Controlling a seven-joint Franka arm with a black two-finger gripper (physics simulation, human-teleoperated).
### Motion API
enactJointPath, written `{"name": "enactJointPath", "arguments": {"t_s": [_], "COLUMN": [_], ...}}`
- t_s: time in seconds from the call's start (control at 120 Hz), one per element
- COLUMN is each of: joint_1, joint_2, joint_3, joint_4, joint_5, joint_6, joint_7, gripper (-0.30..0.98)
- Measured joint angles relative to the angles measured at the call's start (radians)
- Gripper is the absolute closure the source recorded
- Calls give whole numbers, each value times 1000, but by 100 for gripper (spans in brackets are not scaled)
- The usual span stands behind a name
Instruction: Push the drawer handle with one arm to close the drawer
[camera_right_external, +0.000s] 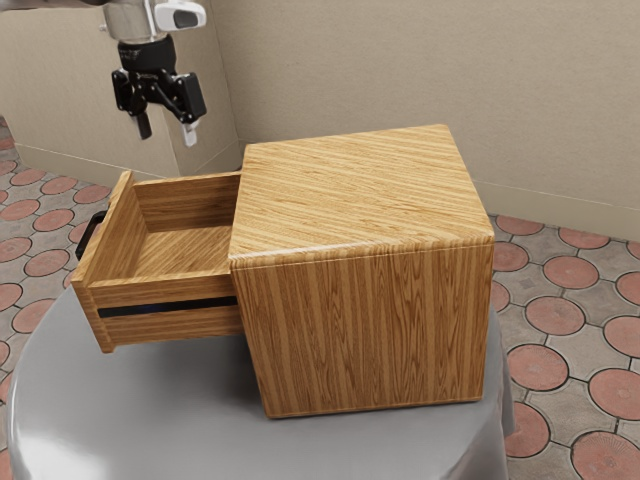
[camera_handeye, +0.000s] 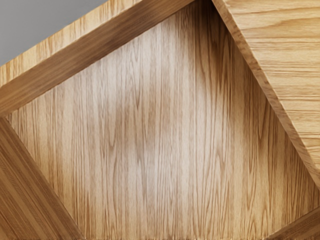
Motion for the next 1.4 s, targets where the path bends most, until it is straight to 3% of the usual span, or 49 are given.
{"name": "enactJointPath", "arguments": {"t_s": [0.275,0.342,0.45,0.667,0.742,0.8,0.892,1.033,1.4], "joint_1": [1,-3,-12,-22,17,58,221,290,327], "joint_2": [-1,-35,-133,-136,-165,-284,-423,-508,-524], "joint_3": [0,-1,-9,-3,-6,-6,-4,2,17], "joint_4": [0,102,193,215,136,-66,-334,-580,-767], "joint_5": [0,2,-10,51,84,108,127,151,227], "joint_6": [-12,-27,-44,-79,-90,-51,49,229,483], "joint_7": [19,33,154,390,476,550,664,829,1168], "gripper": [0,0,0,0,0,0,0,0,3]}}
